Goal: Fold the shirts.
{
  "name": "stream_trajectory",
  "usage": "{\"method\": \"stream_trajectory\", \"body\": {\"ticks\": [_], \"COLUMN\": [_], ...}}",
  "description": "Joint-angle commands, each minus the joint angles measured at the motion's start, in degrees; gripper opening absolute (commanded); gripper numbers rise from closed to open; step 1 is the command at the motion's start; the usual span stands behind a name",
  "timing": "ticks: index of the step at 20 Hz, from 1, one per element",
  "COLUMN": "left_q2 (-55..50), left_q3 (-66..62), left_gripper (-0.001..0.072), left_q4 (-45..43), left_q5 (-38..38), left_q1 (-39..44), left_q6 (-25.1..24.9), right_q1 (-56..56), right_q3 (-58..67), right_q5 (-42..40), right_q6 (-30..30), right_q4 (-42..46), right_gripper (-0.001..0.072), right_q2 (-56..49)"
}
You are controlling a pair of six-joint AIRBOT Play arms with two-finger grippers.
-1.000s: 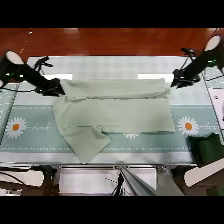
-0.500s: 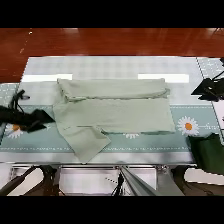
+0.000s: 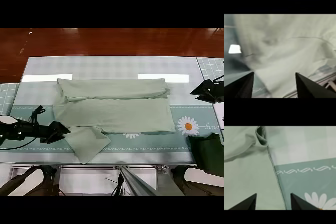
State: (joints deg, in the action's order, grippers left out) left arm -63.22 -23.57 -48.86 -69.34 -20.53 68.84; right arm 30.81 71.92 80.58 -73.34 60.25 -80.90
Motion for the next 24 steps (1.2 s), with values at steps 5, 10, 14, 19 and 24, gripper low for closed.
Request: {"method": "stream_trajectory", "body": {"ticks": [5,10,14,19,24], "left_q2": [-7.8,-7.8,-7.7,-7.7,-7.7], "left_q3": [0.7,0.4,0.4,0.4,0.4], "left_gripper": [0.0027,0.0026,0.0026,0.0026,0.0026], "left_q4": [10.1,9.9,9.9,9.9,9.9], "left_q5": [10.4,6.9,5.4,5.4,4.9], "left_q1": [7.9,7.2,7.0,7.0,7.0], "left_q6": [-1.2,-3.9,-5.4,-5.4,-5.4], "right_q1": [0.1,0.1,0.1,0.0,-8.5], "right_q3": [-0.2,-5.3,-17.3,-21.4,-25.3], "right_q5": [-0.4,2.7,1.9,0.5,-6.4], "right_q6": [0.1,0.0,2.8,2.9,-0.8], "right_q4": [2.2,9.1,6.7,3.9,5.2], "right_gripper": [0.0477,0.0478,0.0558,0.0556,0.0553], "right_q2": [0.1,0.1,0.1,0.1,0.0]}}
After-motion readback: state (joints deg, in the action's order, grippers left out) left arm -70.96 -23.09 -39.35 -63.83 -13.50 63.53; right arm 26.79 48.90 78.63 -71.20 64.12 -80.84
